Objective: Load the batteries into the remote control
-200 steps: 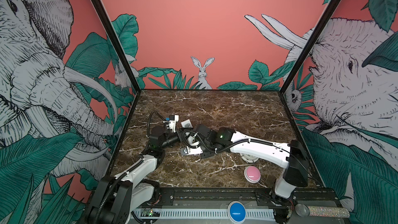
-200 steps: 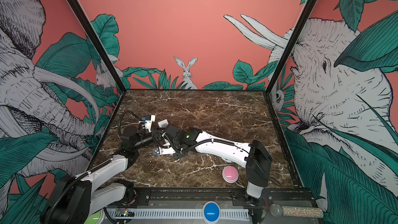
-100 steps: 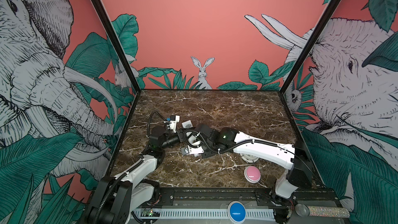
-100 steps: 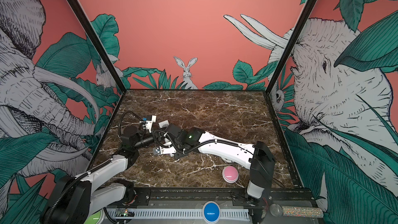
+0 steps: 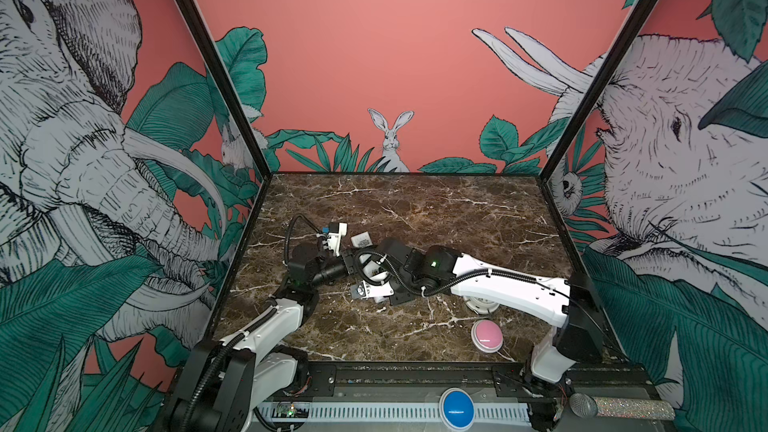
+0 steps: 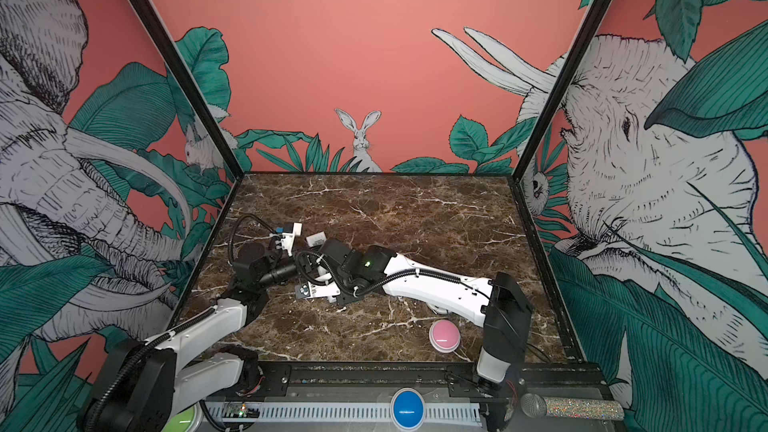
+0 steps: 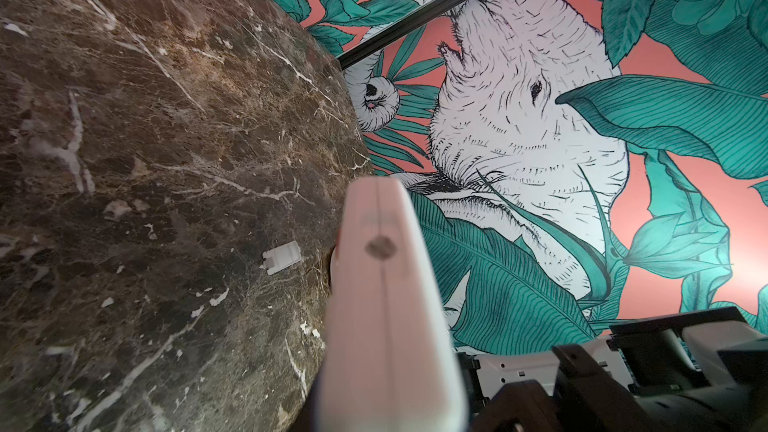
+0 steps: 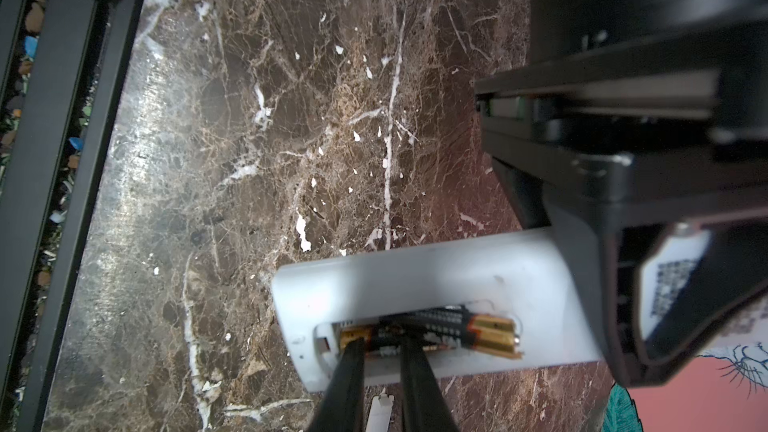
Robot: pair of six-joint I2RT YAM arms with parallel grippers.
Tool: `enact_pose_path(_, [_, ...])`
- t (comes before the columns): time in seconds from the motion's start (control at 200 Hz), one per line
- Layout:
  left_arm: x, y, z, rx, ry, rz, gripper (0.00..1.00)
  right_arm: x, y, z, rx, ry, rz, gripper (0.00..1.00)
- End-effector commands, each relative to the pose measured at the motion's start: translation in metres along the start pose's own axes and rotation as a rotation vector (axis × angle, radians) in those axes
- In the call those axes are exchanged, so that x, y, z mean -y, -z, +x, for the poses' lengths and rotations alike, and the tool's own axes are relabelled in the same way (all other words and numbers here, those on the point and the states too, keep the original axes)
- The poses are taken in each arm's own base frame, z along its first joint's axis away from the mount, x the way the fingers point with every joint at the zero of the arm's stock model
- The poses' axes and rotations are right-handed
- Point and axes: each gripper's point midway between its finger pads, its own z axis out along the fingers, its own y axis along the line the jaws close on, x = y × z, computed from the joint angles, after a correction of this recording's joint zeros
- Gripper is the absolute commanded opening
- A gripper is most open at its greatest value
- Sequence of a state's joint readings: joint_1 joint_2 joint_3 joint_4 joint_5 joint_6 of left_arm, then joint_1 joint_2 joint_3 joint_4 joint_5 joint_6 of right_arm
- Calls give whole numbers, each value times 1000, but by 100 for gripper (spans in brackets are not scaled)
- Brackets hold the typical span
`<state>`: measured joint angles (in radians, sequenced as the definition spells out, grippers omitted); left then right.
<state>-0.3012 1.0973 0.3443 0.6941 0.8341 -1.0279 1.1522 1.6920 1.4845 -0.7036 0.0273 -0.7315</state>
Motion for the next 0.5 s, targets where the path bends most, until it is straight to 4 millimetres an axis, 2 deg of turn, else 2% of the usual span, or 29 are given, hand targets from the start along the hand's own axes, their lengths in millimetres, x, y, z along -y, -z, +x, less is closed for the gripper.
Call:
enact_pose_path(0.0, [50, 2, 5, -66, -67, 162, 0, 4, -4, 8, -36, 11, 22, 19])
enact_pose_path(0.495, [51, 1, 3, -63, -74, 164, 0, 2, -1, 12, -53, 13, 26, 20])
